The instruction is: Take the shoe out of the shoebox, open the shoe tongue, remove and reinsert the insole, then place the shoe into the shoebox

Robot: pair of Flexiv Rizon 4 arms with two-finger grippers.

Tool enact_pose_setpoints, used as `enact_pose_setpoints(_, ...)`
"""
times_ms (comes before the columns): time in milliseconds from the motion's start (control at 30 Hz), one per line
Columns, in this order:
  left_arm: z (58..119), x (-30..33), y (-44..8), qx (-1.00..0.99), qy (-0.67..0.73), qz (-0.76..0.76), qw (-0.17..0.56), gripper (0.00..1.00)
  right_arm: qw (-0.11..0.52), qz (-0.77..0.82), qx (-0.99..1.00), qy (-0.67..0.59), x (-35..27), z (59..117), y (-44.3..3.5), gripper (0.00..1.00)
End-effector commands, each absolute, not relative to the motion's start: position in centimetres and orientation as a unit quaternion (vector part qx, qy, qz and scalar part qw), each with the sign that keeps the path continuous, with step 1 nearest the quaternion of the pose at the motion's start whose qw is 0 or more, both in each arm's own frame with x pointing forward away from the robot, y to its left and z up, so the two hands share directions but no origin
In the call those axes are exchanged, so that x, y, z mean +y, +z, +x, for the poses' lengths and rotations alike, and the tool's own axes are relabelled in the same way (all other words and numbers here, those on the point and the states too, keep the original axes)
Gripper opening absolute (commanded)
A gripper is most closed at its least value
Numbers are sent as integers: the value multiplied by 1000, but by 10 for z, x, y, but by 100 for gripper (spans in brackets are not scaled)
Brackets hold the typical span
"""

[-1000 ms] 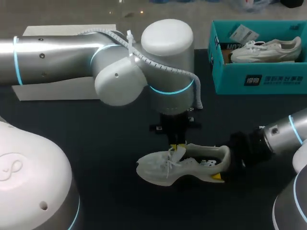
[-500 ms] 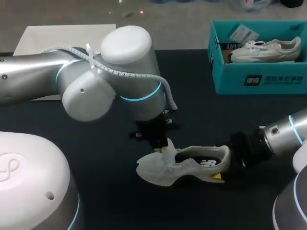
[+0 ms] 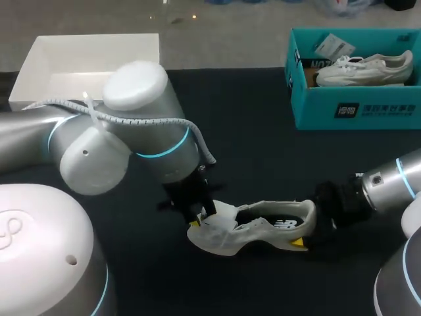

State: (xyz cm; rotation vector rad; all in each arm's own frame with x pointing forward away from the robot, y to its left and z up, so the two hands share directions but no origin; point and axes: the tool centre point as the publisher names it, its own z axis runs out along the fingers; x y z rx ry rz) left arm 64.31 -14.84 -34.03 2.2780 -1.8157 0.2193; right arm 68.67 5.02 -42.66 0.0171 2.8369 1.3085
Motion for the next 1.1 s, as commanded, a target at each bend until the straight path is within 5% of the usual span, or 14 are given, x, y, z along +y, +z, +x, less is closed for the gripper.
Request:
enact_pose_setpoints(33, 641, -142, -349, -609, 106, 774, 138, 91, 10, 6, 909, 417, 52, 686, -428, 0)
enact_pose_setpoints(100, 642, -141, -351, -608, 104, 775, 140, 100, 10, 6, 909, 417, 52, 686, -428, 0)
enact_pose_setpoints(1100, 674, -137, -289, -779, 104, 595, 169, 100, 10, 6, 909, 417, 52, 686, -428, 0)
